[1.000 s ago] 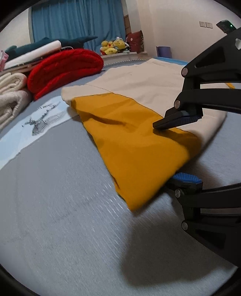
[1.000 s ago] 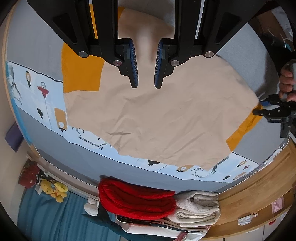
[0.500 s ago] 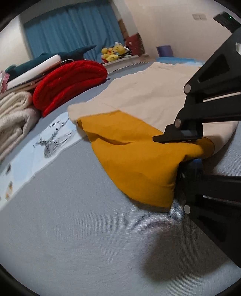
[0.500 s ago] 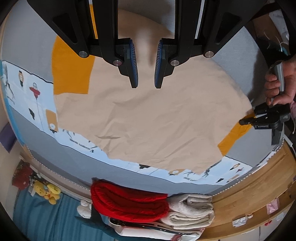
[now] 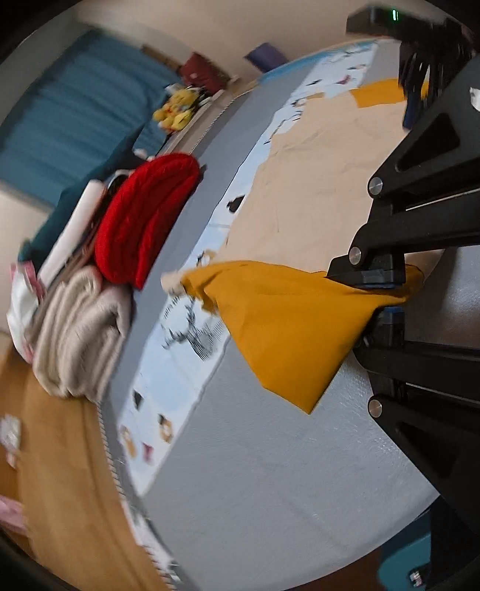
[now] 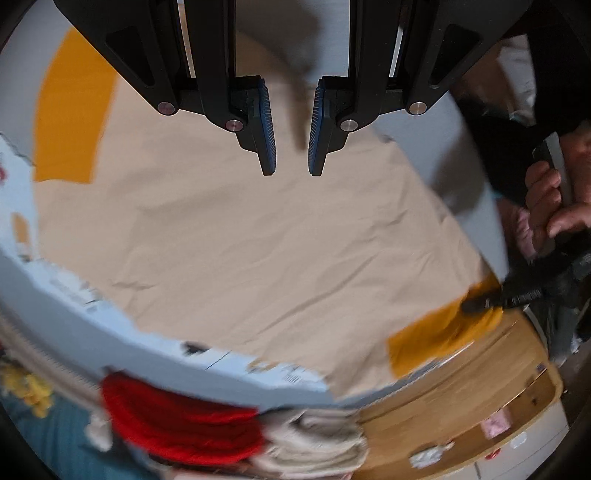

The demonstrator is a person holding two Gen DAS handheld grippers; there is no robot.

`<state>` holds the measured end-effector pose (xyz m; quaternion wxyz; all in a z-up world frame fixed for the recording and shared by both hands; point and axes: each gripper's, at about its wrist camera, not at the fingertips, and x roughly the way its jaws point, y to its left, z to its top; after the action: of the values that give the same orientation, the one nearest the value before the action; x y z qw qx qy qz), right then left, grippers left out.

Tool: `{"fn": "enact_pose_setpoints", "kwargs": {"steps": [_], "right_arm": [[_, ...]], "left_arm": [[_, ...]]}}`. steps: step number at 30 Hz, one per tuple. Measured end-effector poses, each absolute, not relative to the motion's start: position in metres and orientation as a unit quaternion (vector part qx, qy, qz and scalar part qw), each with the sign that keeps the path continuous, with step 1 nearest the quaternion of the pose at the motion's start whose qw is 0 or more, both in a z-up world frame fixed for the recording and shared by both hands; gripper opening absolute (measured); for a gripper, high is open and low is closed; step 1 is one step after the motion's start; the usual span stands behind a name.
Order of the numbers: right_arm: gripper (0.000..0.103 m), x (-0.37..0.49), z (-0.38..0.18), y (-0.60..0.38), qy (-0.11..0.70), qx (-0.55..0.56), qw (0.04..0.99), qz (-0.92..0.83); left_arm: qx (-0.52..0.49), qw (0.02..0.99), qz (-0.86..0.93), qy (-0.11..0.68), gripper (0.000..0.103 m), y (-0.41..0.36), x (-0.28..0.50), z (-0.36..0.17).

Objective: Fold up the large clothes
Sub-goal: 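Lift the side edge with the left tool and fold it across the jacket body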

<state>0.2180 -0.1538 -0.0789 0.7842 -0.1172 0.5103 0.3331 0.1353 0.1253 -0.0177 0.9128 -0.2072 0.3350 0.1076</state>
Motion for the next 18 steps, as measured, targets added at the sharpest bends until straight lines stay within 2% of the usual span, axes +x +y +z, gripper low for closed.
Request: {"fn": "enact_pose_setpoints", "kwargs": {"steps": [4,8,11,14,18], "right_arm": [[0.02,0.226,-0.117,-0.146,0.558,-0.157,0.758,0.298],[0.02,0.24,-0.079,-0.178,0.514,-0.099,0.803,0.285],[0.028,0.247,-0.048,-0.221,0.465,-0.071,0.846,0.249],[0.04,0.255,-0.023,-0.277,0.426,-0.034,0.885,0.185],[0.044,0.254,0.005,-0.367,0.388,0.038,0.915,0.107]], "left_arm": [[-0.161,0.925,0.091,0.333,0.004,0.095,0.141,-0.001],[-0.114,0.938,0.055,0.322,0.004,0.053,0.15,0.027],[-0.079,0.946,0.019,0.314,0.004,0.007,0.162,0.048],[-0.043,0.951,-0.03,0.306,0.003,-0.052,0.171,0.063],[0.018,0.946,-0.102,0.306,0.003,-0.14,0.183,0.068]]}}
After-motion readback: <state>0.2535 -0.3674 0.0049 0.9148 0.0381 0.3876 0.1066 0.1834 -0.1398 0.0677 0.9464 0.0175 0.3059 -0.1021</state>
